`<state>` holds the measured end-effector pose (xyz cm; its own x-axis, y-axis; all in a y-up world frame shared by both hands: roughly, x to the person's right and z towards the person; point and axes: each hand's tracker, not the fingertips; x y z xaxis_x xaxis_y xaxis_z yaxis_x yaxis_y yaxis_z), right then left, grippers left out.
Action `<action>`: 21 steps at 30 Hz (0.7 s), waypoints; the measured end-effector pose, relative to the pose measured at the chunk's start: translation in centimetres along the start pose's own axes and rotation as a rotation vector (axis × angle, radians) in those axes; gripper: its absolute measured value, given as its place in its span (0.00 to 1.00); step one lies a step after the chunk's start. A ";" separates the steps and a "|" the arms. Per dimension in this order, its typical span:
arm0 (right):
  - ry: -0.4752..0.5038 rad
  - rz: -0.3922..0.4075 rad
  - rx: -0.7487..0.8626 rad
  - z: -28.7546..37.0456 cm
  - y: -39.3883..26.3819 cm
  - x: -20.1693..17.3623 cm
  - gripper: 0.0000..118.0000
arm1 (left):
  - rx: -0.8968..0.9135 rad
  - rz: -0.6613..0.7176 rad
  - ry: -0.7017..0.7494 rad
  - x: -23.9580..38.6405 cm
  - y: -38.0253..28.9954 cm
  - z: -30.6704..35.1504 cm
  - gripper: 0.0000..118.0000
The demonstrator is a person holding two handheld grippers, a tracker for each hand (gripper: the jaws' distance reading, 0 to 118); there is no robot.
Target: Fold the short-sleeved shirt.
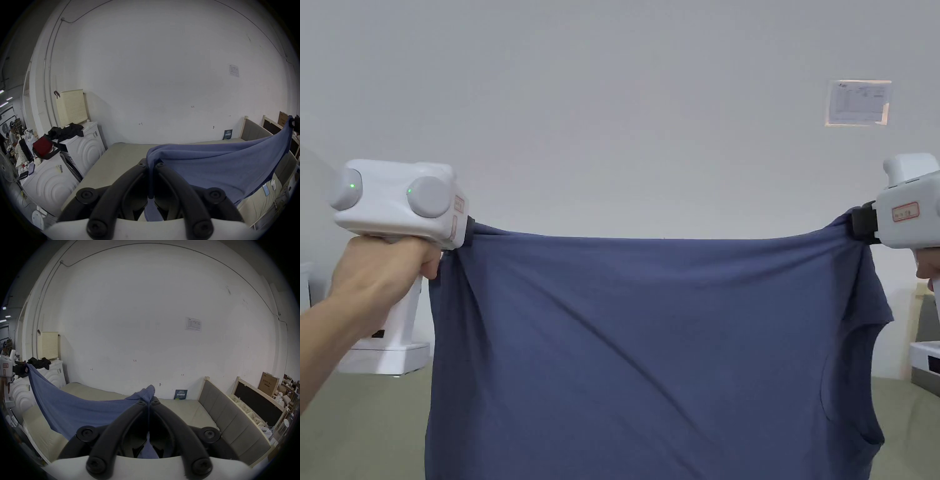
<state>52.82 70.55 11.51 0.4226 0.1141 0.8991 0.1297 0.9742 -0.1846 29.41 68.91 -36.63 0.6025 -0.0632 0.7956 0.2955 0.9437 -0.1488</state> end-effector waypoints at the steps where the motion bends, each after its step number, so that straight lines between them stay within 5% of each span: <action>1: -0.002 -0.001 0.000 -0.6 0.2 -0.1 0.00 | 0.001 0.002 0.001 0.1 0.2 -0.4 0.00; 21: -0.061 0.053 -0.019 -18.9 4.5 -1.5 0.00 | -0.018 -0.017 0.084 4.9 5.1 -17.1 0.00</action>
<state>69.74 71.03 1.79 0.3744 0.1777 0.9101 0.1260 0.9626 -0.2399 46.56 67.88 -43.60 0.6570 -0.1066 0.7463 0.3186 0.9365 -0.1468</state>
